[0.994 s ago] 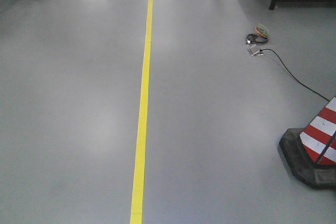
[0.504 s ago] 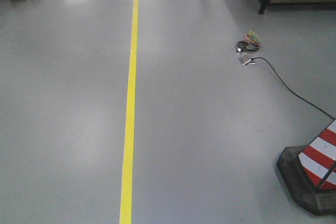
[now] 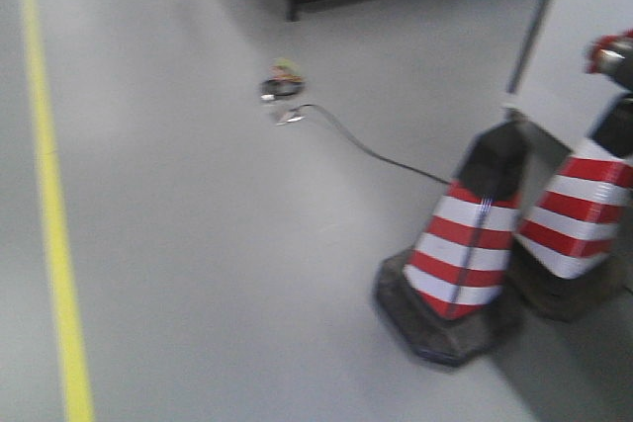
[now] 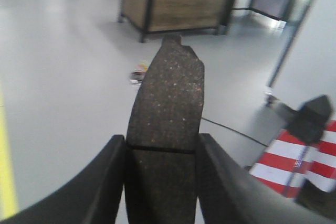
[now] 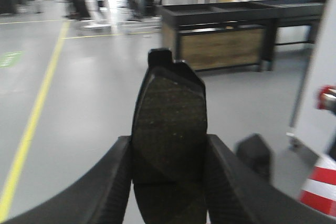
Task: Move and align brake pads A on conveyor
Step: 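Turn the base past the striped cones toward the black conveyor, then drive up to the black conveyor belt holding both brake pads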
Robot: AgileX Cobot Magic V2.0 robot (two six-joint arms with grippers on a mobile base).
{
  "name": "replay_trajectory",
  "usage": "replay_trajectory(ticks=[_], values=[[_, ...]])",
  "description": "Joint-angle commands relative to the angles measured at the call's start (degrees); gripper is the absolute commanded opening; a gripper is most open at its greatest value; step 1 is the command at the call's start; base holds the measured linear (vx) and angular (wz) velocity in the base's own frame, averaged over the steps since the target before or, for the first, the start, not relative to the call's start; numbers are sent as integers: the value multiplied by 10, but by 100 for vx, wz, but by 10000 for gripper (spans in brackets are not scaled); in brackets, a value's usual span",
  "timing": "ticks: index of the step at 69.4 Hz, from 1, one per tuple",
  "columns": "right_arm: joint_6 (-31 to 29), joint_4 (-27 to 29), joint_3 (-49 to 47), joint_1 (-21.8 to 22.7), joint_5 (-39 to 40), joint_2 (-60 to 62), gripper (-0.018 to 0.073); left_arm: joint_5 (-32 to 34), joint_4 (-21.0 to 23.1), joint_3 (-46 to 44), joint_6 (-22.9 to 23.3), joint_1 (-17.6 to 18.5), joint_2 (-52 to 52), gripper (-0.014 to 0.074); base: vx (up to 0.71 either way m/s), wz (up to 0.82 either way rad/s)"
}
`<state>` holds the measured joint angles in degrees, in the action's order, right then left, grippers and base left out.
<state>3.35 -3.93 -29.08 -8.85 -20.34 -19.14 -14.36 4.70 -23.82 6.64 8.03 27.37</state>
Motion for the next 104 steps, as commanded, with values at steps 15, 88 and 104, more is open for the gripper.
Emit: replay_trajectory(ticks=[15, 88, 104], values=[[-3, -4, -16, 0, 57, -6, -2, 56, 3, -17, 4, 2, 3, -6, 23, -99], [-3, -4, -16, 0, 57, -6, -2, 56, 3, -17, 4, 2, 3, -6, 19, -78], [-3, -4, -16, 0, 57, -6, -2, 56, 3, -17, 4, 2, 3, -6, 11, -43]])
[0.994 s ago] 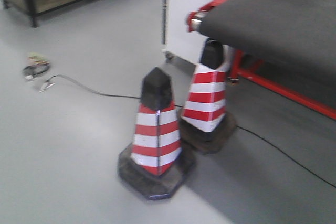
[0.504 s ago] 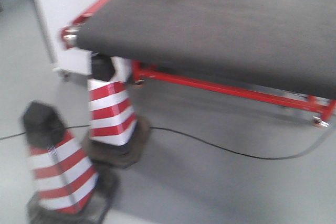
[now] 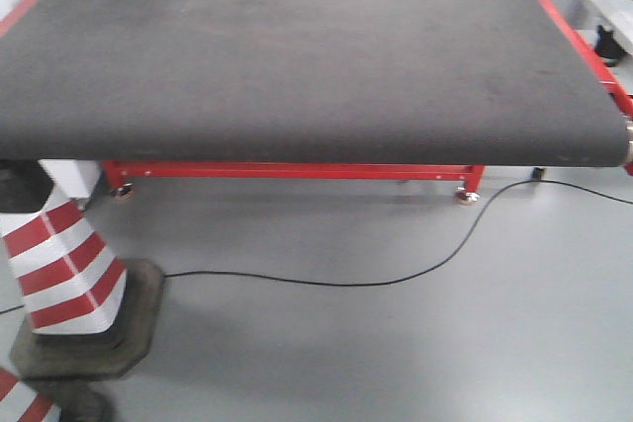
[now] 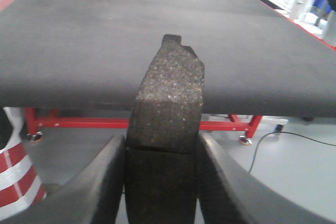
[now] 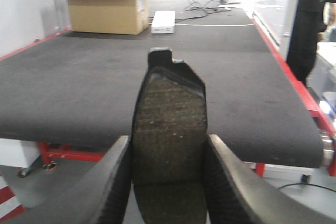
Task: Move and align brake pads A on conveyor
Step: 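Drive up to the black conveyor belt holding both brake pads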
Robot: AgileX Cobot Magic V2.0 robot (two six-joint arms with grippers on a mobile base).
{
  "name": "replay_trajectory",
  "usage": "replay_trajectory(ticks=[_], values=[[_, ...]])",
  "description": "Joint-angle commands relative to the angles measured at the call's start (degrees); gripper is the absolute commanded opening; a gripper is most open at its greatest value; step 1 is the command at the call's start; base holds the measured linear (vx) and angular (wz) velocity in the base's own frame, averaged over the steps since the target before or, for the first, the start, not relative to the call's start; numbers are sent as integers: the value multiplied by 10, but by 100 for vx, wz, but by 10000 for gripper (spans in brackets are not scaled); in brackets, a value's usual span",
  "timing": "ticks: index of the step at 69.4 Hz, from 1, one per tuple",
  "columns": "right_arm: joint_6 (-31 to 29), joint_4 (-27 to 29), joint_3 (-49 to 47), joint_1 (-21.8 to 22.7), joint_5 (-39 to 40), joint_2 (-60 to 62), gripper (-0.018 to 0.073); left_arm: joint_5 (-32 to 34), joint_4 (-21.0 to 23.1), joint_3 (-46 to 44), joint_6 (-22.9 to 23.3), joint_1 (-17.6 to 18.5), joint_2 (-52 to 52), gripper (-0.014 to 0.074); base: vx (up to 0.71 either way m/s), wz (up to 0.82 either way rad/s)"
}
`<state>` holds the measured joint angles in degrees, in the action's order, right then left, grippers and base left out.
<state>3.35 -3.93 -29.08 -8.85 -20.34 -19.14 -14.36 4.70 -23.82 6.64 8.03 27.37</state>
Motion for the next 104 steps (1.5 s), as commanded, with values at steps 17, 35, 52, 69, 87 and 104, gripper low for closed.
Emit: replay_trajectory(ticks=[17, 35, 52, 69, 87, 104], values=[[-3, -4, -16, 0, 57, -6, -2, 56, 3, -17, 4, 2, 3, -6, 11, -20], [-3, -4, -16, 0, 57, -6, -2, 56, 3, -17, 4, 2, 3, -6, 25, -2], [-3, -4, -16, 0, 57, -6, -2, 56, 3, -17, 4, 2, 3, -6, 36, 9], [-3, -4, -16, 0, 57, -6, -2, 56, 3, -17, 4, 2, 3, -6, 39, 6], [-3, -4, -16, 0, 57, -6, -2, 56, 3, -17, 4, 2, 3, -6, 38, 3], [-3, -4, -16, 0, 57, -6, -2, 56, 3, -17, 4, 2, 3, -6, 33, 2]])
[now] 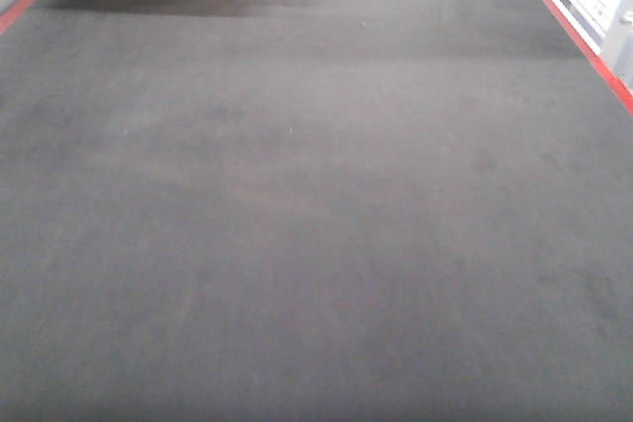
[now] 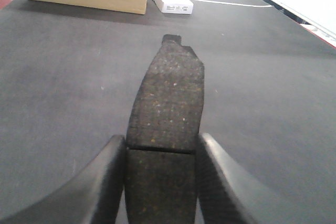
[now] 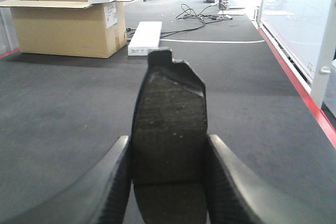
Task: Move and align brake pads A on conveyor
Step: 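Drive up to the black conveyor belt holding both brake pads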
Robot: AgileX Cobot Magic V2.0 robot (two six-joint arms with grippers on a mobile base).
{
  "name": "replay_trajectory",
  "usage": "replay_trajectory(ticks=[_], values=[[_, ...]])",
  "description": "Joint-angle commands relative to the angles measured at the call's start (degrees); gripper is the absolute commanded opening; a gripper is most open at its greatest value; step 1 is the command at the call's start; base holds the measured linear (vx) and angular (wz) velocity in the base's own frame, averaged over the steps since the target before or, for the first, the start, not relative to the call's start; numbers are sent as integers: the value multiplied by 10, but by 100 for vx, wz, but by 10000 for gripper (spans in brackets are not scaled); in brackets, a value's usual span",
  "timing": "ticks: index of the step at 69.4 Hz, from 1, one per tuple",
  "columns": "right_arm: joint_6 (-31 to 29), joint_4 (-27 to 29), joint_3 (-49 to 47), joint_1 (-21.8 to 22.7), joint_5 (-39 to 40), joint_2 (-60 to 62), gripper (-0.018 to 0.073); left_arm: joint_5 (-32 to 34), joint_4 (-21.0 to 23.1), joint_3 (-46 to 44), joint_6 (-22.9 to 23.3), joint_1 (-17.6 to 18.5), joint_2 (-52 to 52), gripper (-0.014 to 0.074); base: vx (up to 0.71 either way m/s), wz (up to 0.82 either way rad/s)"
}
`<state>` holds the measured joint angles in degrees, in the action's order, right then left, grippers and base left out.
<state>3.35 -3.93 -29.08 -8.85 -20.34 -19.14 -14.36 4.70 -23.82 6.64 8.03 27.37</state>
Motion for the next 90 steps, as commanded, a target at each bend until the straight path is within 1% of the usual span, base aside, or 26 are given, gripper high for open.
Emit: replay_trajectory(ticks=[1, 39, 90], values=[[-3, -4, -16, 0, 57, -6, -2, 56, 3, -17, 4, 2, 3, -6, 30, 1], [-3, -4, -16, 0, 57, -6, -2, 56, 3, -17, 4, 2, 3, -6, 18, 0], [-3, -4, -16, 0, 57, -6, -2, 56, 3, -17, 4, 2, 3, -6, 1, 0]])
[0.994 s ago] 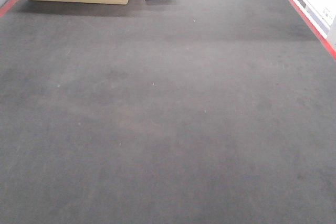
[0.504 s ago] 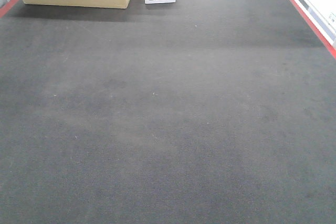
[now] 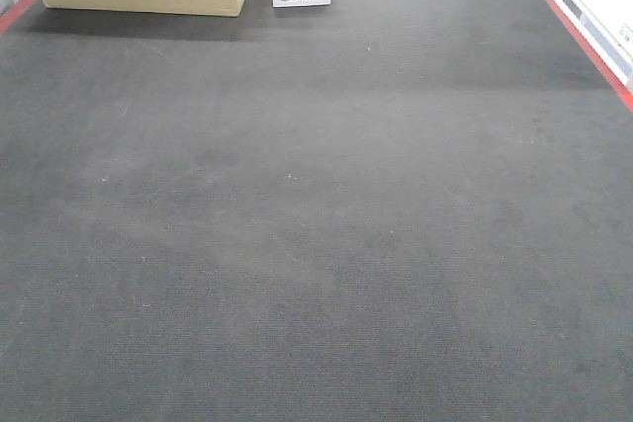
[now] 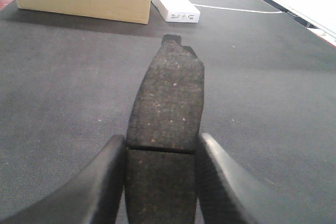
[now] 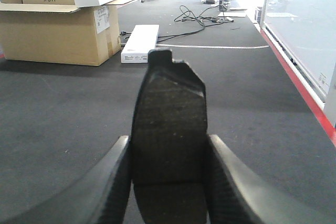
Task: Move and align brake pads A on conveyor
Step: 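Drive up to the black conveyor belt holding both brake pads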
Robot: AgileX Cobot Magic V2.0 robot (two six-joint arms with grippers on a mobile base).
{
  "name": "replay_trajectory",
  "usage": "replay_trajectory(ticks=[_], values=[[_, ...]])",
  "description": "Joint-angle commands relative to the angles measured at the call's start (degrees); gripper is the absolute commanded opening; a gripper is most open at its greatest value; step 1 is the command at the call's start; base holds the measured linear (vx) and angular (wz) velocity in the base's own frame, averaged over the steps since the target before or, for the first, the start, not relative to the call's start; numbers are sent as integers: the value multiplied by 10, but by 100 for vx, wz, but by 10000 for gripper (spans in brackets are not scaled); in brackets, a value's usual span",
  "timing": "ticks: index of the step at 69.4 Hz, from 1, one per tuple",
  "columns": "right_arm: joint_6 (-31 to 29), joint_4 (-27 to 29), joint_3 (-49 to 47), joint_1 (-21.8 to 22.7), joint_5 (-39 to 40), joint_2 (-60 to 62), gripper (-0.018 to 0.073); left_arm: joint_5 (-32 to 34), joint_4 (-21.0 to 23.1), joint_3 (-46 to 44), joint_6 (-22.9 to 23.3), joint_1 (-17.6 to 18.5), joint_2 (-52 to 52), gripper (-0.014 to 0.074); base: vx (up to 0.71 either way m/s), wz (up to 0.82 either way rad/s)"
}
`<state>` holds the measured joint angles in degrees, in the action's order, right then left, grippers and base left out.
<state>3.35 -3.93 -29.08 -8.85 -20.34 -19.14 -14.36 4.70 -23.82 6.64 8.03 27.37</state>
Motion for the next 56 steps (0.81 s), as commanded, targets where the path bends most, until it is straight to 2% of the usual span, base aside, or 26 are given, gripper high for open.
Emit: replay_trajectory(ticks=[1, 31, 42, 56], values=[[-3, -4, -16, 0, 57, -6, -2, 56, 3, -17, 4, 2, 3, -6, 0, 0], [-3, -4, -16, 0, 57, -6, -2, 68, 4, -17, 4, 2, 3, -6, 0, 0], [-3, -4, -16, 0, 57, -6, -2, 62, 32, -25, 19, 2, 4, -4, 0, 0], [-1, -4, -16, 0, 57, -6, -2, 1, -3, -113, 18, 2, 87, 2, 0, 0]])
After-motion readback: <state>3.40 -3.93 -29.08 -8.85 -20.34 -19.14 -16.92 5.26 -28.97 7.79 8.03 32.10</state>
